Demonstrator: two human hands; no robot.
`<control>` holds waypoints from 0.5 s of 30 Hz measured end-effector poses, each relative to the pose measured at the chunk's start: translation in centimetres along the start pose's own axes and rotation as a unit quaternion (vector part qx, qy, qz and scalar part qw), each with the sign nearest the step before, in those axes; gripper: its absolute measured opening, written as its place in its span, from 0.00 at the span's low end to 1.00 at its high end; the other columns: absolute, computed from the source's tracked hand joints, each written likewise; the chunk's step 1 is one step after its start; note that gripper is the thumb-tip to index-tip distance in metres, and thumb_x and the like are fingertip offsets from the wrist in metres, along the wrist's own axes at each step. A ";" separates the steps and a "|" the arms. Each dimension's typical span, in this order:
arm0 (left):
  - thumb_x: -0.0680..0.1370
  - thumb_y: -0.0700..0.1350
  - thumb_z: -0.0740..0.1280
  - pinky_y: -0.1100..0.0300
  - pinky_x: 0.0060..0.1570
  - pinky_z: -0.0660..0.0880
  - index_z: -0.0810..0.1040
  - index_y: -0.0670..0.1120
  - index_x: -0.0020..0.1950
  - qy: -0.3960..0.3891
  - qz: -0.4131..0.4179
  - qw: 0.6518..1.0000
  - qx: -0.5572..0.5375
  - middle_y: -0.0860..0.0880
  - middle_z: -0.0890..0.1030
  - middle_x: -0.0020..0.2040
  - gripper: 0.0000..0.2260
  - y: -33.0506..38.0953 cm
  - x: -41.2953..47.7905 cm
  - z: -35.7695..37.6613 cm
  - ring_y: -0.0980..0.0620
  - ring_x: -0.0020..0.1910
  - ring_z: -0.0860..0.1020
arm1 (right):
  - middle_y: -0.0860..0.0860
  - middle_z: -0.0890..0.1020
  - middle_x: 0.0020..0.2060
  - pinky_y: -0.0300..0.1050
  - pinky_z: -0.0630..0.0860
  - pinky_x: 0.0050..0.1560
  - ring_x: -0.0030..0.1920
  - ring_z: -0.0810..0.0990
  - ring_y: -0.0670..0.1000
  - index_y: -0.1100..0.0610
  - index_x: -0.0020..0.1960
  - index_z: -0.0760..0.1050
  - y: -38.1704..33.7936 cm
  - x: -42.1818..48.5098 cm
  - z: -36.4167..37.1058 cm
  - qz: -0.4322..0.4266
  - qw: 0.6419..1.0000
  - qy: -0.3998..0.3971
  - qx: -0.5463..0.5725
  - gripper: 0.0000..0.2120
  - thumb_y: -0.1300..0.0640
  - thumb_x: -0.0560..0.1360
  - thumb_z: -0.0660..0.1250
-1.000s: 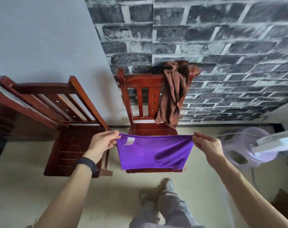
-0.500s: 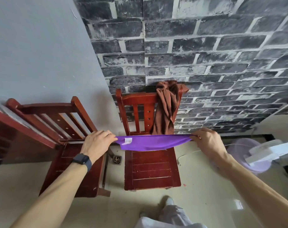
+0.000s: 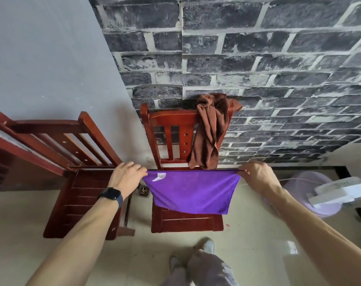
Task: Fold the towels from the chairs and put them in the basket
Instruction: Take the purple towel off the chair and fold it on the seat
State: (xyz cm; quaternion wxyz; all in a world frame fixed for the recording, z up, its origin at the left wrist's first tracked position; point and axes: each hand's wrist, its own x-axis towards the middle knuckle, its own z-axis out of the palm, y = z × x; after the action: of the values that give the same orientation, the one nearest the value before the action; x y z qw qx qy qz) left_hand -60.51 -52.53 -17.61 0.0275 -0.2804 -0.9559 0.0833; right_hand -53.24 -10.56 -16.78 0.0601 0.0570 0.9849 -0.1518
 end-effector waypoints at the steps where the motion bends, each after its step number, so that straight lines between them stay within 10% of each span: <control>1: 0.70 0.46 0.78 0.56 0.35 0.74 0.83 0.49 0.39 -0.004 -0.003 1.000 0.003 0.50 0.82 0.35 0.05 0.0 0.7 0.6 0.45 0.36 0.80 | 0.53 0.85 0.47 0.51 0.80 0.50 0.48 0.83 0.59 0.50 0.53 0.85 0.2 0.7 0.3 0.004 1.000 -0.002 0.001 0.08 0.50 0.76 0.73; 15: 0.76 0.47 0.67 0.53 0.35 0.71 0.82 0.47 0.41 0.016 0.021 1.000 -0.015 0.48 0.80 0.35 0.07 0.7 -0.3 5.7 0.43 0.36 0.78 | 0.53 0.84 0.43 0.51 0.81 0.42 0.42 0.83 0.59 0.55 0.49 0.86 2.2 1.1 6.9 -0.003 0.998 0.052 0.045 0.05 0.57 0.74 0.75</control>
State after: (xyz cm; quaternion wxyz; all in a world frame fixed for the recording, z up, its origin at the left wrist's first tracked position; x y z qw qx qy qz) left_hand -60.49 -52.94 -23.29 0.0371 -0.3023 -0.9503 0.0653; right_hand -53.30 -10.54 -24.11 0.0060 0.0643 0.9790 -0.1933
